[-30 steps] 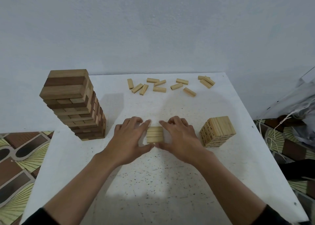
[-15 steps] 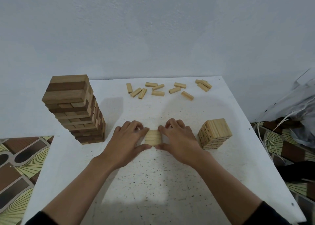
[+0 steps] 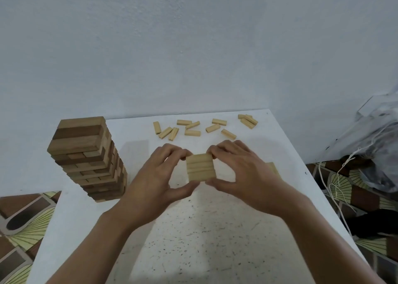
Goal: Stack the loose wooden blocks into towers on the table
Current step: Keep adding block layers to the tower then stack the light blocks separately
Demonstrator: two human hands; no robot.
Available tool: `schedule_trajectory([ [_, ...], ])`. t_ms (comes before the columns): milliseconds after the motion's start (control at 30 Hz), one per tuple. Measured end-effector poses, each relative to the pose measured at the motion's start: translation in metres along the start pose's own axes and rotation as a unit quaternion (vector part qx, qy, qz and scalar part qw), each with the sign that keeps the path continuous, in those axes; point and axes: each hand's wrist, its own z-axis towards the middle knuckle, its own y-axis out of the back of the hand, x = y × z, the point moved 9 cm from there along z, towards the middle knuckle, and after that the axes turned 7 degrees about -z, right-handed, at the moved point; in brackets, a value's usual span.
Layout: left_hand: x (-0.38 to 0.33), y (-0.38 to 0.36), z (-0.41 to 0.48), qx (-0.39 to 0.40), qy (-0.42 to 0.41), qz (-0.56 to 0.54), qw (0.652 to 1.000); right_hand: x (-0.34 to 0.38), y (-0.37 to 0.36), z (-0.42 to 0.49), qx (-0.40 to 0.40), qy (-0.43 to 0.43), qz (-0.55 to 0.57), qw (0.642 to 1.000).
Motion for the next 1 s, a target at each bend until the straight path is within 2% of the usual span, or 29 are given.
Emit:
schedule_trajectory([
  [167, -0.039, -0.023, 0.029, -0.015, -0.026, -0.015, 0.999, -0.048, 0.025, -0.025, -0.002, -0.029, 0.046, 0.998],
  [433, -0.081, -0.086, 0.065, -0.003, 0.002, -0.001, 1.0, -0.132, 0.032, -0.066, 0.084, -0.095, 0.104, 0.986],
  [1000, -0.073, -0.107, 0.068, 0.008, 0.04, 0.019, 0.999, -0.159, 0.008, -0.07, 0.114, -0.115, 0.133, 0.978],
])
